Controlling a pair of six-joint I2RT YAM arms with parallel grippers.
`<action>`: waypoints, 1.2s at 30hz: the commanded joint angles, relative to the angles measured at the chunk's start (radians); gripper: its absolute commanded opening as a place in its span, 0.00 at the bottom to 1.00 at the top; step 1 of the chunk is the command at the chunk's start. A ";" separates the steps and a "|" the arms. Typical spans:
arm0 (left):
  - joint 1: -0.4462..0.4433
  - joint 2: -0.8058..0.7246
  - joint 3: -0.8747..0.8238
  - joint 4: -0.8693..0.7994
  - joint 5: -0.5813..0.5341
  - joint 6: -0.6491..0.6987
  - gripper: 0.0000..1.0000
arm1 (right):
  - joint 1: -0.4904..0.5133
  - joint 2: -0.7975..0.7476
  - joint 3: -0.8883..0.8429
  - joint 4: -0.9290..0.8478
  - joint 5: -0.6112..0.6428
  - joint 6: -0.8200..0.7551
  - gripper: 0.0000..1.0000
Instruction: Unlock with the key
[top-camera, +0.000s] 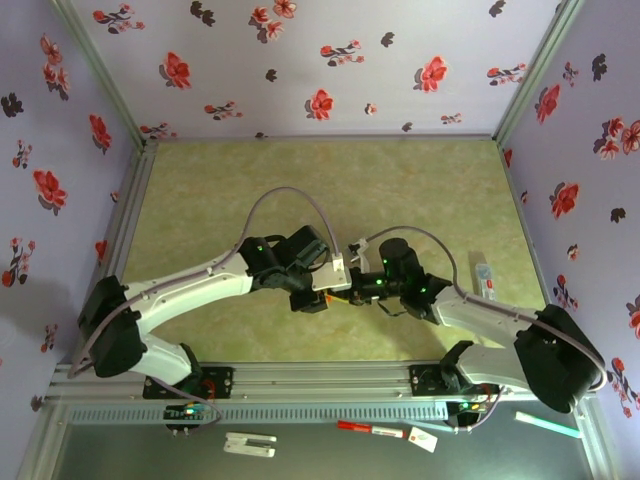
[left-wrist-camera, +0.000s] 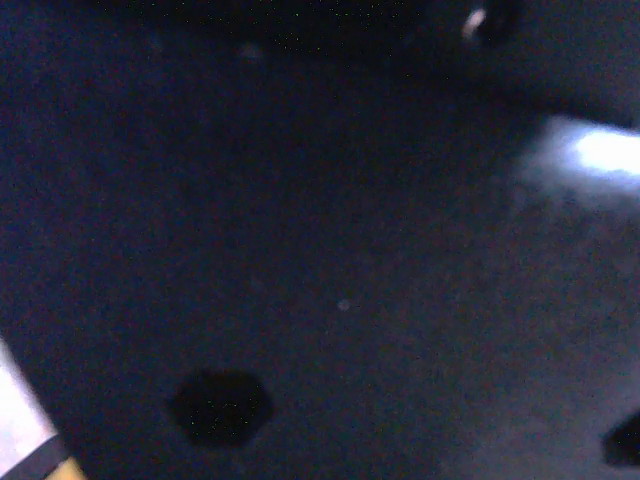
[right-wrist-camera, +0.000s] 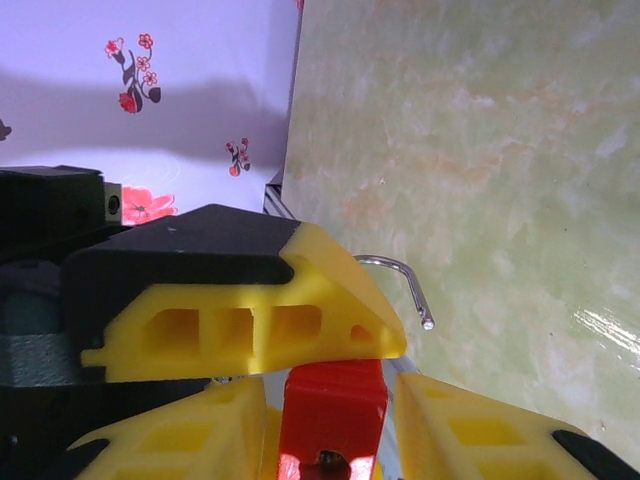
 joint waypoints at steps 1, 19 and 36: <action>-0.006 -0.034 0.019 0.109 0.000 0.014 0.00 | 0.029 0.016 0.035 -0.127 -0.059 -0.082 0.36; -0.015 -0.107 -0.068 0.246 -0.093 -0.027 0.11 | 0.032 0.014 0.091 -0.207 0.030 -0.104 0.02; 0.029 -0.449 -0.331 0.314 -0.238 -0.302 0.79 | 0.032 0.116 0.310 -0.544 0.298 -0.318 0.00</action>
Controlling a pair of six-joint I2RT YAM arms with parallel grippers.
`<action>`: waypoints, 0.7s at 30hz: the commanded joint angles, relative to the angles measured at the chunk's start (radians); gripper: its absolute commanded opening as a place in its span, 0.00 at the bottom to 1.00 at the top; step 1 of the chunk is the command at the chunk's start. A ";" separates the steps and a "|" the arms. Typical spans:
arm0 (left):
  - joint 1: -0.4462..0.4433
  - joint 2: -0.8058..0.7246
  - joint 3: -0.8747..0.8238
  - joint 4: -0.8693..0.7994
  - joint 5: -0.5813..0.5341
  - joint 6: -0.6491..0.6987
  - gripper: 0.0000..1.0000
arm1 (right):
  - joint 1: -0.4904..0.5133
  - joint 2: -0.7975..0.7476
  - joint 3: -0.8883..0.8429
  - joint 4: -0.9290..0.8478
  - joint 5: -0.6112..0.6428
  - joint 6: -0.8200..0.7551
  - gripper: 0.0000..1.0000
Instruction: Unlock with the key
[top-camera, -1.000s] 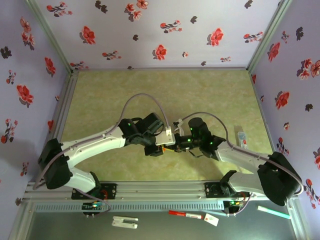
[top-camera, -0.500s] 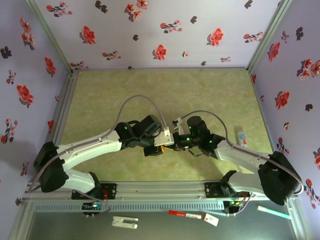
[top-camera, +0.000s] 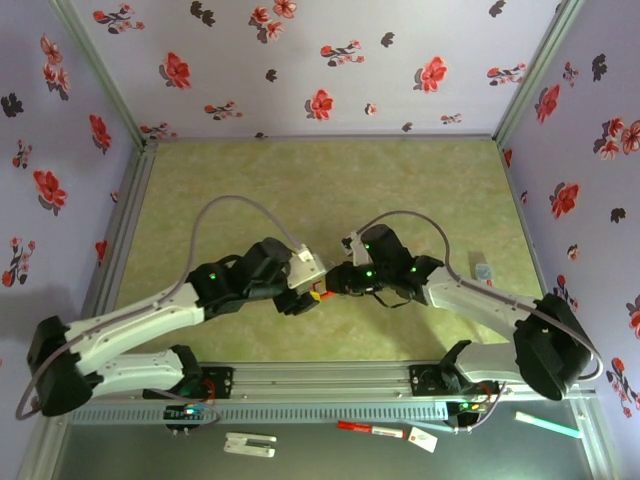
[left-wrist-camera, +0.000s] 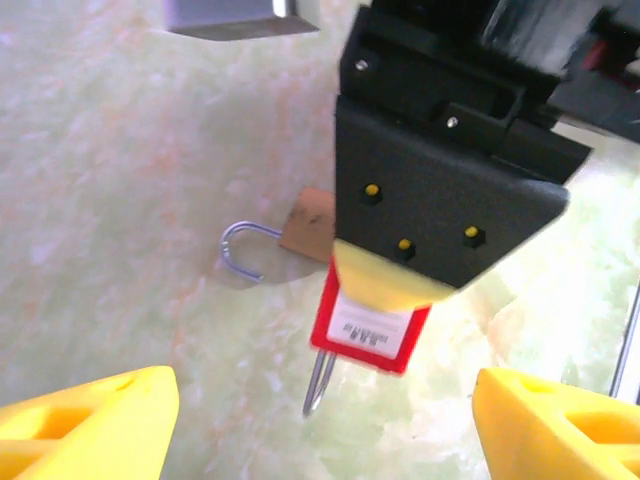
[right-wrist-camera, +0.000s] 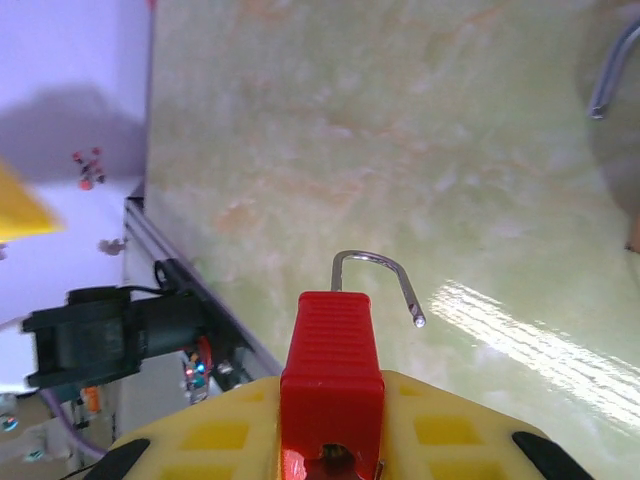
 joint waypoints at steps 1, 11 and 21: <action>0.022 -0.105 -0.048 0.018 -0.053 -0.123 0.80 | 0.007 0.042 0.088 -0.097 0.079 -0.091 0.00; 0.125 -0.353 -0.087 -0.101 -0.191 -0.389 0.89 | 0.068 0.181 0.375 -0.378 0.347 -0.345 0.00; 0.357 -0.316 0.009 -0.210 -0.239 -0.592 0.91 | 0.326 0.395 0.595 -0.479 0.930 -0.722 0.00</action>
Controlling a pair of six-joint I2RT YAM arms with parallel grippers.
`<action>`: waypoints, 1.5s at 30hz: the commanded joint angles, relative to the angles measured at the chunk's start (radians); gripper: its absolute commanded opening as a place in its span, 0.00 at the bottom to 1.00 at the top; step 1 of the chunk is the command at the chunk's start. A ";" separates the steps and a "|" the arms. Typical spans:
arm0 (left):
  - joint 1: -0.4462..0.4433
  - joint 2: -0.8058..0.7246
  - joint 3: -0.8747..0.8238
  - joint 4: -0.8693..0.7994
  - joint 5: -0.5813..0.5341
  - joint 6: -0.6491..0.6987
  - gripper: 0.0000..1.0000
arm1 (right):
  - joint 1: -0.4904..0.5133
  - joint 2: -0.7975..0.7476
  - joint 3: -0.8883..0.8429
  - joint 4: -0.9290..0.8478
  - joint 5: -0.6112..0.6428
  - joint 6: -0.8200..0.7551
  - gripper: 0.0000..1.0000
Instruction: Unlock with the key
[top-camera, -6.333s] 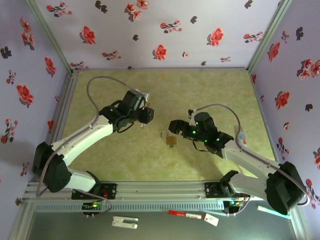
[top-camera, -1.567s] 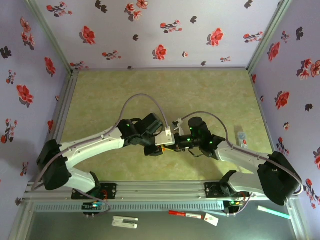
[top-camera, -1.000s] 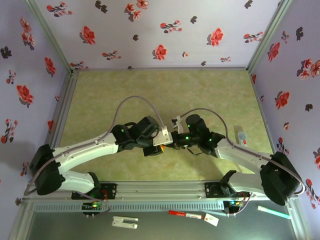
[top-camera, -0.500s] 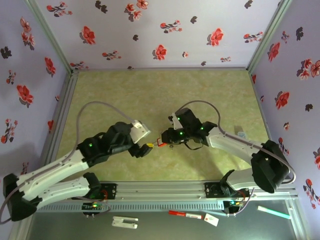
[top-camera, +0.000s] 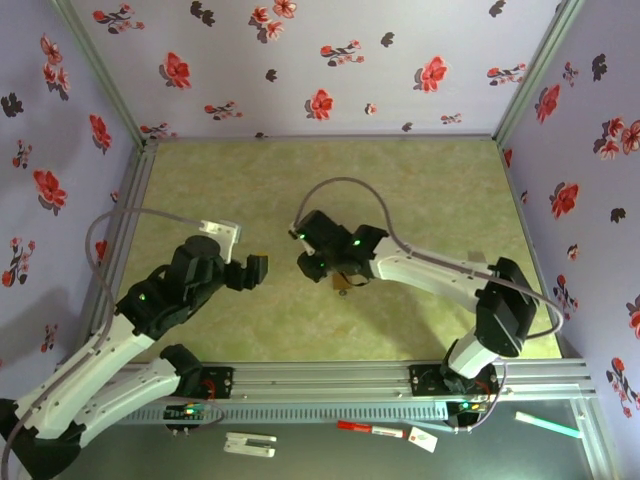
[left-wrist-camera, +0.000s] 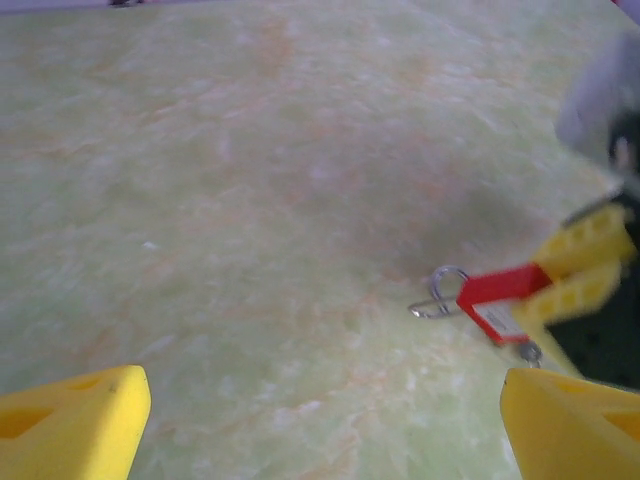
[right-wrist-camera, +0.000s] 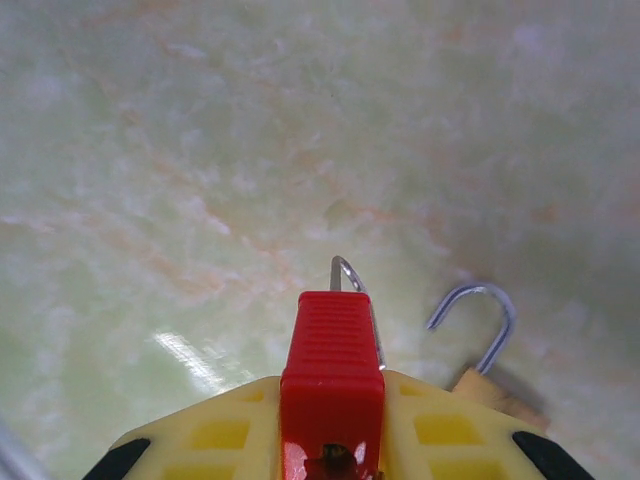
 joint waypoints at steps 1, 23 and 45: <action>0.075 0.031 0.062 -0.070 -0.036 -0.115 0.91 | 0.082 0.078 0.038 -0.034 0.310 -0.196 0.00; 0.242 0.160 0.072 -0.115 0.234 -0.253 0.90 | 0.242 0.114 -0.117 0.285 0.643 -0.133 0.00; 0.255 0.141 0.015 -0.122 0.187 -0.148 0.89 | 0.265 0.241 -0.114 0.319 0.475 0.286 0.00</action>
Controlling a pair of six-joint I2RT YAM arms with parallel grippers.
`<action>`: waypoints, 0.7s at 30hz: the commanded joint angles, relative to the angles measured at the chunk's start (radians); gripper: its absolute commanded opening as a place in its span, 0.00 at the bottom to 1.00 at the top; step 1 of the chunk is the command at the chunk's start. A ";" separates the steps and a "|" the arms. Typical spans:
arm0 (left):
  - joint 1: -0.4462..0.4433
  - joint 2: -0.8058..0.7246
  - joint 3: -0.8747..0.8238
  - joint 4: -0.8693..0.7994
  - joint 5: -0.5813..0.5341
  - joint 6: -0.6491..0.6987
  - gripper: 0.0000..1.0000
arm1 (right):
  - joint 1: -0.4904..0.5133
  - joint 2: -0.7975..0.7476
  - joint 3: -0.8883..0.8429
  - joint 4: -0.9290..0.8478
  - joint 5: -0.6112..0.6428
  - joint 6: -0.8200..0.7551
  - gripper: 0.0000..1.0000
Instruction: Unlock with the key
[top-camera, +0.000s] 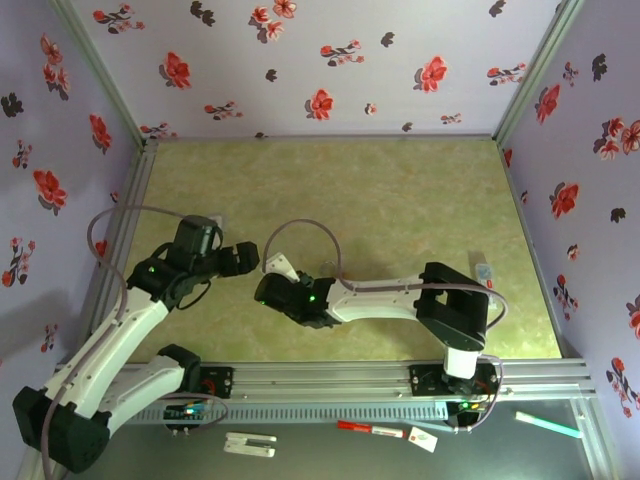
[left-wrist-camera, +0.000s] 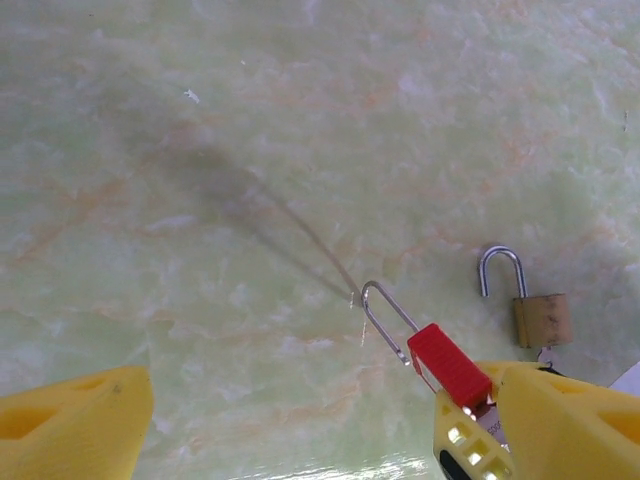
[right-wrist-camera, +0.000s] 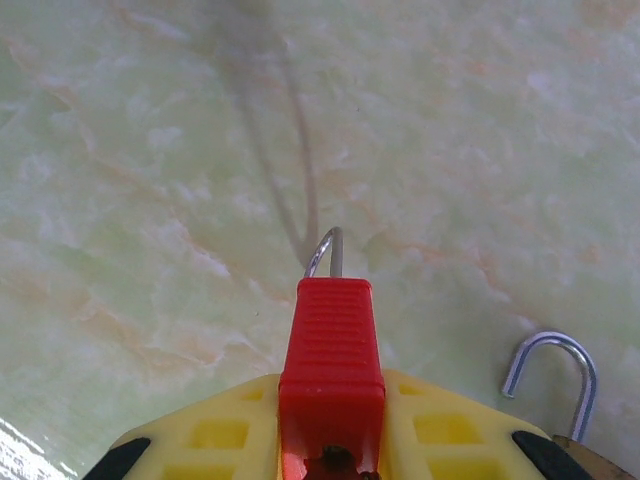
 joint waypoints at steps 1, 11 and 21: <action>0.013 -0.021 -0.011 -0.017 -0.026 0.040 0.89 | 0.006 0.035 -0.004 -0.009 0.052 0.085 0.00; 0.014 -0.025 -0.044 -0.006 -0.029 0.067 0.89 | 0.024 0.054 -0.025 -0.077 0.137 0.115 0.00; 0.015 -0.030 -0.073 0.011 -0.030 0.096 0.89 | 0.137 0.185 0.077 -0.194 0.266 -0.033 0.04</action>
